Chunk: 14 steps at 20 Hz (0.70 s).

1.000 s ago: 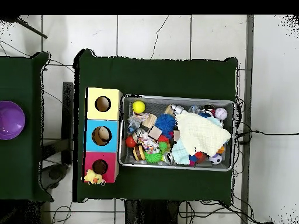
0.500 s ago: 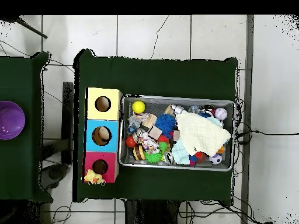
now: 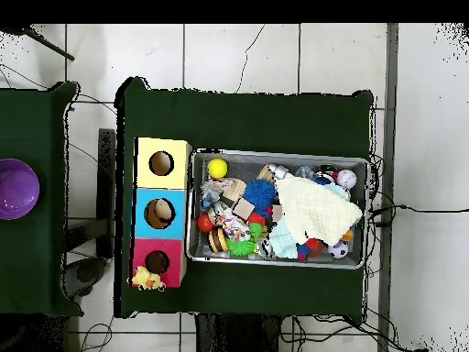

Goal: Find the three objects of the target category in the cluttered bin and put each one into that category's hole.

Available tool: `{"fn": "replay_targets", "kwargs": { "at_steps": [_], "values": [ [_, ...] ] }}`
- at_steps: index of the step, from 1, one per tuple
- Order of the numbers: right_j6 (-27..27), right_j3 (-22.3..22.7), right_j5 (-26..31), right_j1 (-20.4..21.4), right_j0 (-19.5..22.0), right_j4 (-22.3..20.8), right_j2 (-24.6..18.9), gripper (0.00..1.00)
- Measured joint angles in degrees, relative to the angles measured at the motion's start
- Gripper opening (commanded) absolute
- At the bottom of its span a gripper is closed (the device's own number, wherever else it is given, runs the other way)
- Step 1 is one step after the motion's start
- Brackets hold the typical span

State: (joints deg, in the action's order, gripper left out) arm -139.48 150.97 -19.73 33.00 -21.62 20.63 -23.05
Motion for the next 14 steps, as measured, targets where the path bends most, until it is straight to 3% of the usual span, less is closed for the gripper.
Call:
{"fn": "replay_targets", "kwargs": {
  "at_steps": [14],
  "values": [
    [0.0, -0.9, -2.8, -1.1, -2.4, -0.2, 1.6, 0.00]
  ]
}}
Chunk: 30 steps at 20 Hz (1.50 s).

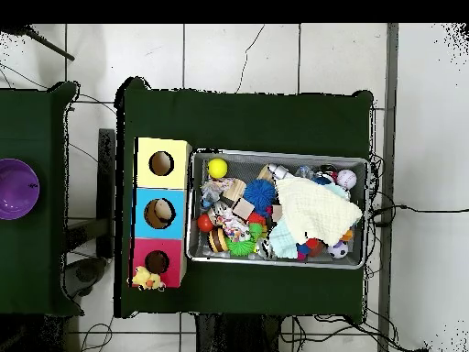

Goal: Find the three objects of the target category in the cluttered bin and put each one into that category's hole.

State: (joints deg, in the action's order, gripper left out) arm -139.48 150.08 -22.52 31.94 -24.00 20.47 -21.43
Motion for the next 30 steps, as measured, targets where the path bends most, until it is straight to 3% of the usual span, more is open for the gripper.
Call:
{"fn": "replay_targets", "kwargs": {
  "at_steps": [12, 30],
  "values": [
    [0.0, -3.5, -0.1, -4.8, -3.9, 0.0, 3.3, 0.00],
    [0.0, -4.0, -0.2, -5.3, -3.1, -0.7, 4.2, 0.00]
  ]
}}
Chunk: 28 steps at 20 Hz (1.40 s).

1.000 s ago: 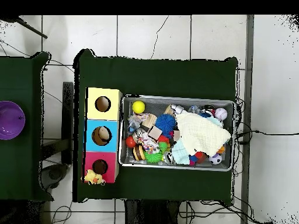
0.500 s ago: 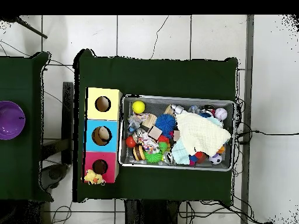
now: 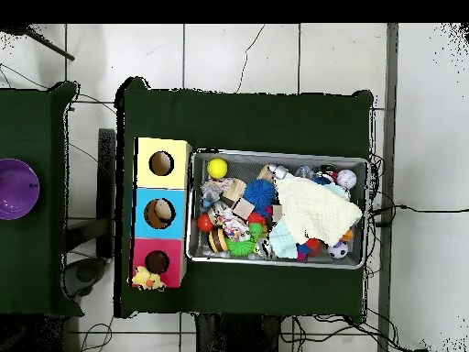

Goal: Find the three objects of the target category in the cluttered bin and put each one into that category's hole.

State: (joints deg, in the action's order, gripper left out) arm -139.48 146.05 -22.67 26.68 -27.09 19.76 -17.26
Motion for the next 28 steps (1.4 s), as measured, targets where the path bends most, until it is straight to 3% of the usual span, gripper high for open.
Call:
{"fn": "replay_targets", "kwargs": {
  "at_steps": [21, 28],
  "values": [
    [0.0, 0.0, 0.0, 3.8, 5.0, -1.1, 0.0, 0.00],
    [0.0, 0.0, 0.0, 6.7, 7.3, -1.2, -0.8, 0.00]
  ]
}}
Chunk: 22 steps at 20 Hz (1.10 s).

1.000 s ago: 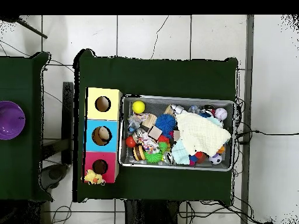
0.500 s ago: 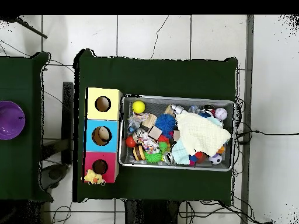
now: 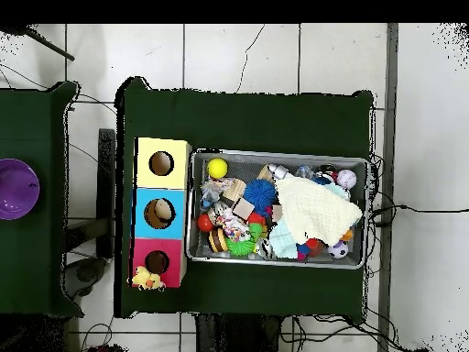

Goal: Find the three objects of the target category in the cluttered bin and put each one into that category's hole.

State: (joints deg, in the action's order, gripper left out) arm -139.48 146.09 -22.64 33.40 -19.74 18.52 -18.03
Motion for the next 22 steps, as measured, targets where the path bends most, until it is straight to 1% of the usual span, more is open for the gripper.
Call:
{"fn": "replay_targets", "kwargs": {
  "at_steps": [6, 11, 18, 22],
  "values": [
    [0.0, 0.0, 0.5, 2.8, 1.8, 0.0, -0.5, 0.00],
    [0.0, 0.0, 1.3, 4.3, 2.0, 0.0, -0.5, 0.00],
    [0.0, 0.0, 5.3, 5.6, 1.7, 0.0, 0.1, 0.00],
    [0.0, 0.0, 8.2, 5.9, 0.2, -0.2, 1.9, 0.00]
  ]
}}
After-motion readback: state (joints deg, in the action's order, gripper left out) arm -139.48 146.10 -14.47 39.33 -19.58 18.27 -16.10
